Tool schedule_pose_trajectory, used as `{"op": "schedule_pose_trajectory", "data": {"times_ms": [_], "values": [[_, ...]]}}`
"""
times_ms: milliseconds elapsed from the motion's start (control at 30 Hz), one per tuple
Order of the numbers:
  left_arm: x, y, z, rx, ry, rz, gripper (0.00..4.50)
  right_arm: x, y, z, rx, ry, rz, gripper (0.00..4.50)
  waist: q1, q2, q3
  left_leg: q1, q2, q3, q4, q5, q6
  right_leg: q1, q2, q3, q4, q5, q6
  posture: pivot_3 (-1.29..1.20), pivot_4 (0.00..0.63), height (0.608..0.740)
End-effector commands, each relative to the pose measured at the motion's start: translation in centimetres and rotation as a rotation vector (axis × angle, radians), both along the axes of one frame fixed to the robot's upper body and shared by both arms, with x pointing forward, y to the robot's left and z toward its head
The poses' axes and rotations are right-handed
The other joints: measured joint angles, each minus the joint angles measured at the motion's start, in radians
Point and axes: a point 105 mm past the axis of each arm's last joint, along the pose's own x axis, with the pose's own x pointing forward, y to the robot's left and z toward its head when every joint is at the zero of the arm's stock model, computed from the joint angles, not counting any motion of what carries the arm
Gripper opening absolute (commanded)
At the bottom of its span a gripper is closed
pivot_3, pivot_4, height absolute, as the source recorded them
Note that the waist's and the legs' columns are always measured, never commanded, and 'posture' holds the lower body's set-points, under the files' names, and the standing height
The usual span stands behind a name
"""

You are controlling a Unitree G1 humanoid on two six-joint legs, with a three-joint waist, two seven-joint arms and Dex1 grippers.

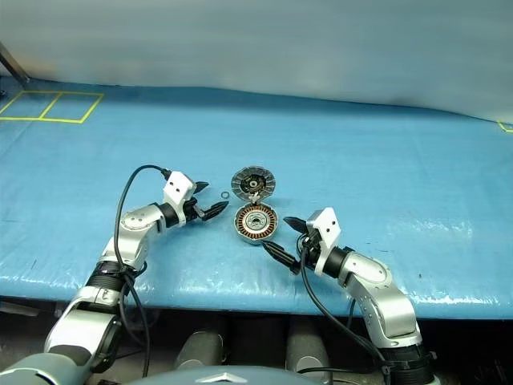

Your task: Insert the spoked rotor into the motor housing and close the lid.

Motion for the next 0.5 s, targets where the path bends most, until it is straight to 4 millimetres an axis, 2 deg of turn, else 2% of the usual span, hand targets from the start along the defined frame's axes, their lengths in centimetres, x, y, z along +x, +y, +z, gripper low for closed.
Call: {"op": "schedule_pose_trajectory", "data": {"times_ms": [33,167,467,500], "values": [[1.0,0.0,0.5,0.025,-0.025,0.043,4.5,0.1,0.1,1.9,0.026,-0.078,-0.008,4.47,0.001,0.0,0.0,0.0,0.0,0.0,0.0,0.0,0.0,0.0,0.0,0.0,0.0,0.0,0.0,0.0,0.15,0.74],[1.4,-0.4,-0.5,0.038,0.015,0.059,4.5,0.1,0.2,2.2,0.027,-0.088,-0.016,4.47,0.001,0.0,0.0,0.0,0.0,0.0,0.0,0.0,0.0,0.0,0.0,0.0,0.0,0.0,0.001,0.0,0.15,0.74],[1.8,-1.7,-1.2,0.051,0.051,0.029,4.5,0.2,0.5,2.1,0.011,-0.086,-0.022,4.47,0.003,0.0,0.0,0.001,0.0,0.0,0.001,0.0,0.0,0.001,0.0,0.0,0.0,0.0,0.001,0.0,0.15,0.74],[1.8,-1.7,-1.2,0.052,0.052,0.028,4.31,0.3,0.5,2.1,0.009,-0.086,-0.026,4.49,0.003,0.0,0.0,0.001,0.0,0.0,0.001,0.0,0.0,0.001,0.0,0.0,0.0,0.0,0.001,0.0,0.15,0.74]]}}
